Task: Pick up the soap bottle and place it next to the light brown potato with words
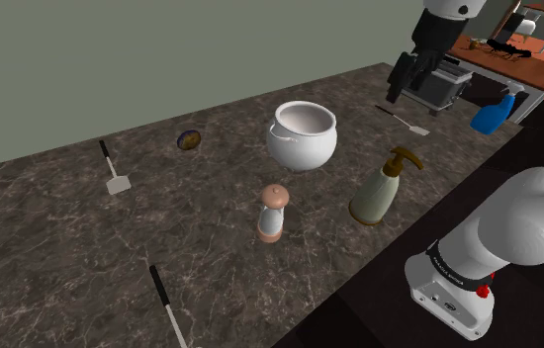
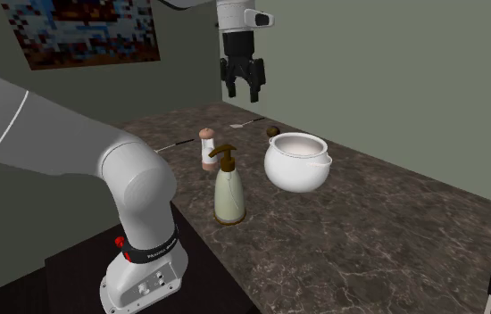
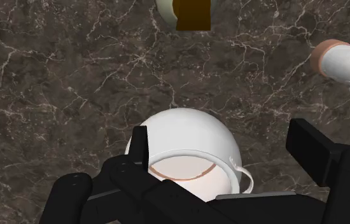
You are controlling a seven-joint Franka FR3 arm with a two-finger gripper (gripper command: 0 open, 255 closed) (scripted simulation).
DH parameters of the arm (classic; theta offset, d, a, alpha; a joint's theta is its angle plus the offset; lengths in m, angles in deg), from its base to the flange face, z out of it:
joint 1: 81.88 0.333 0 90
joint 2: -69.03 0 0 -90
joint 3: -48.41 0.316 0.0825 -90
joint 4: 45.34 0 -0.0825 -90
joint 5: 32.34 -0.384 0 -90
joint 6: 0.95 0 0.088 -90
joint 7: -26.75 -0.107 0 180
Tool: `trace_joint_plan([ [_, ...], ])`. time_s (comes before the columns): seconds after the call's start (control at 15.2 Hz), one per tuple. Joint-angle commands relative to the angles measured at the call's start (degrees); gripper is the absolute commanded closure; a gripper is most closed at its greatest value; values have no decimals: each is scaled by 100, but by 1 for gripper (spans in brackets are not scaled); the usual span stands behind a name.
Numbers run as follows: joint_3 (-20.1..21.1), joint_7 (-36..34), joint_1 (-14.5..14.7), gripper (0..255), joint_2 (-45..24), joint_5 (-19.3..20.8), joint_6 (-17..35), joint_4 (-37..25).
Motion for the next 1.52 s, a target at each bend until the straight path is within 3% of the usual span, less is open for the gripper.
trace_joint_plan([
  [0.0, 0, 0, 0, 0, 0, 0, 0, 0],
  [0.66, -210, 488, 198, 0, 1679, 54, 449, 2317],
  [1.19, -237, 495, 186, 0, 1716, 81, 1032, 2939],
  [1.45, -237, 495, 186, 0, 1716, 81, 1032, 2939],
])
